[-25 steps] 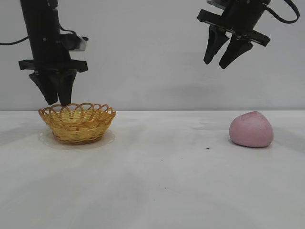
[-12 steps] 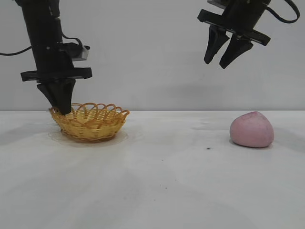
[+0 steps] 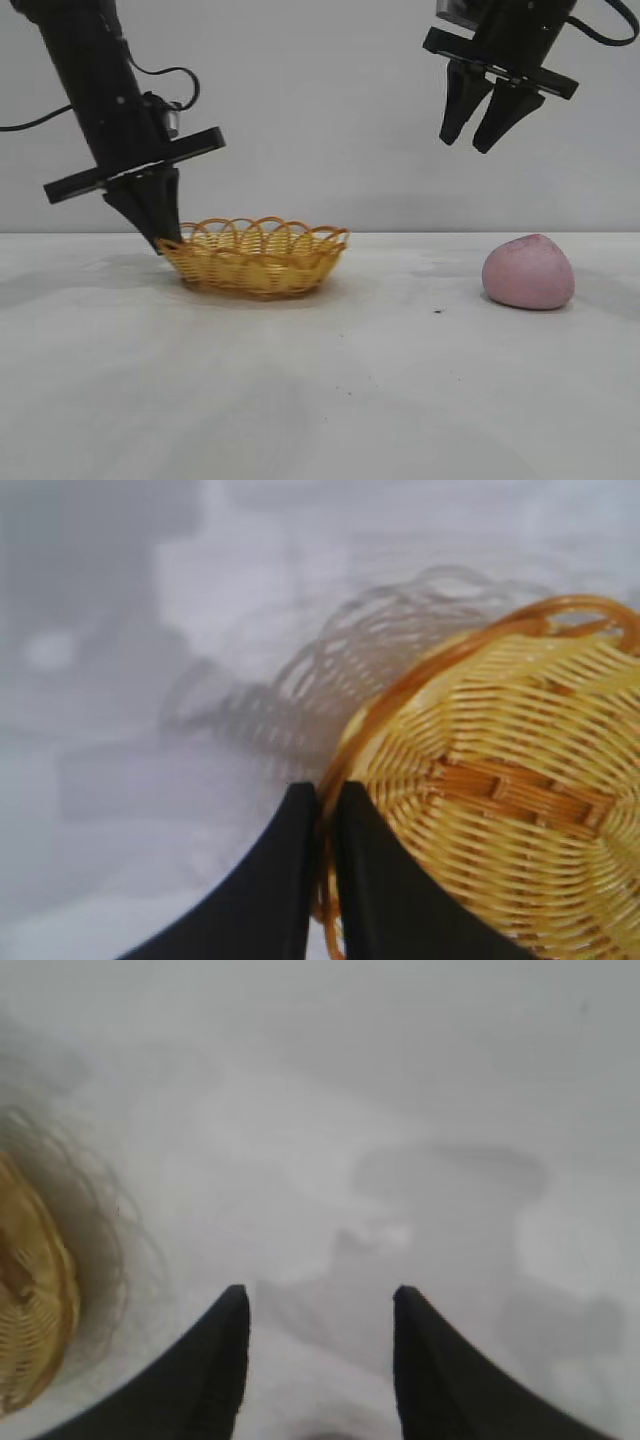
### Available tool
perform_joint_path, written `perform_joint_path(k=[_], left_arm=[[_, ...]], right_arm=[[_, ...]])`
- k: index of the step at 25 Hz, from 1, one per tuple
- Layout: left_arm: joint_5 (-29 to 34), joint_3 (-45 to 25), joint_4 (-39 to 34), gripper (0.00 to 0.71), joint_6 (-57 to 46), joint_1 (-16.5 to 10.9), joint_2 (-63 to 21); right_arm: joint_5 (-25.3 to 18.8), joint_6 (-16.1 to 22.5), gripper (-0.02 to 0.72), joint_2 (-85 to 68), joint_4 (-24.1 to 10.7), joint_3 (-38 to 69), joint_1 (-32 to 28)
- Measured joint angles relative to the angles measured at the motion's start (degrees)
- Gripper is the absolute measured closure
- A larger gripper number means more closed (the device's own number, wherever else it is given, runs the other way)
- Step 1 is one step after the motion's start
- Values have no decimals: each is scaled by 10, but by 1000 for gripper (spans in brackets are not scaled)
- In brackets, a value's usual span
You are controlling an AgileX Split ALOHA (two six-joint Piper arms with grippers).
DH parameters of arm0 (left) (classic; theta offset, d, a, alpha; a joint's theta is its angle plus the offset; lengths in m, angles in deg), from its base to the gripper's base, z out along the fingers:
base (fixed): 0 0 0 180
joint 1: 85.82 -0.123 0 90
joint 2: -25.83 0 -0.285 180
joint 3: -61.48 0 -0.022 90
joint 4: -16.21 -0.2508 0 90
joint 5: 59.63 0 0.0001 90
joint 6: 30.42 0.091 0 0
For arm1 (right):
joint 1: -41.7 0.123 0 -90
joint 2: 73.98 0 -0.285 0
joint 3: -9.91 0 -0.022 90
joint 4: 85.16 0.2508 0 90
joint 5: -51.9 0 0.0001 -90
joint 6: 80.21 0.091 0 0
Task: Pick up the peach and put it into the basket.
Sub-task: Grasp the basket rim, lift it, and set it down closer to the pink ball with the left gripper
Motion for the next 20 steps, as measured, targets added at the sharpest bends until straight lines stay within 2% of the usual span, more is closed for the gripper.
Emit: perform_joint_path(k=[4, 7, 11, 19, 20], left_arm=[[-82, -89, 26, 710, -31, 42, -44], [-119, -141, 47, 710, -43, 66, -68], [-164, -193, 67, 710, -69, 72, -89], [-186, -230, 95, 710, -78, 78, -106], [-186, -231, 95, 646, -78, 79, -106]], right_arm=[[-1, 1, 370, -17, 0, 0, 0], [-12, 1, 370, -20, 0, 0, 0], [-22, 2, 370, -20, 1, 0, 0], [-35, 3, 370, -20, 1, 0, 0], [-35, 4, 370, -20, 1, 0, 0]])
